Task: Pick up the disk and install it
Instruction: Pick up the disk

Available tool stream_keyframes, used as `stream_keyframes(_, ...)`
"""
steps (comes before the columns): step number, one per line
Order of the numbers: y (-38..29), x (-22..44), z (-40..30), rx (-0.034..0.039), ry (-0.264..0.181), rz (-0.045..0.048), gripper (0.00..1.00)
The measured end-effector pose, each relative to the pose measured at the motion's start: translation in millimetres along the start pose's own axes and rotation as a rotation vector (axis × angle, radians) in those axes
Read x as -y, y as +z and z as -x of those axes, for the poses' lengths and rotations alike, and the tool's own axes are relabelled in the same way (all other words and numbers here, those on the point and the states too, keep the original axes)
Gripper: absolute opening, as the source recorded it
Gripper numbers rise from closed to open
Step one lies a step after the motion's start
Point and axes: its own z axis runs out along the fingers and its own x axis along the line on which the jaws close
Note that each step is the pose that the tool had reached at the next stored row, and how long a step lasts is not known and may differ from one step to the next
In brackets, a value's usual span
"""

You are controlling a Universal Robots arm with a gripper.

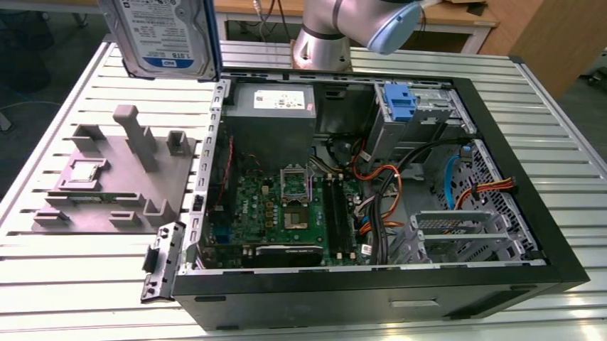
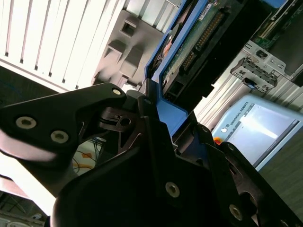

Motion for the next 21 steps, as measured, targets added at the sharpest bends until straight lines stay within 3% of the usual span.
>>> stream_keyframes(14, -1.2, 26.2, 0.9, -0.0001, 0.0, 0.0, 0.36)
stream_keyframes(21, -1.6, 36.0, 1.2, 0.0, 0.0, 0.0, 0.36)
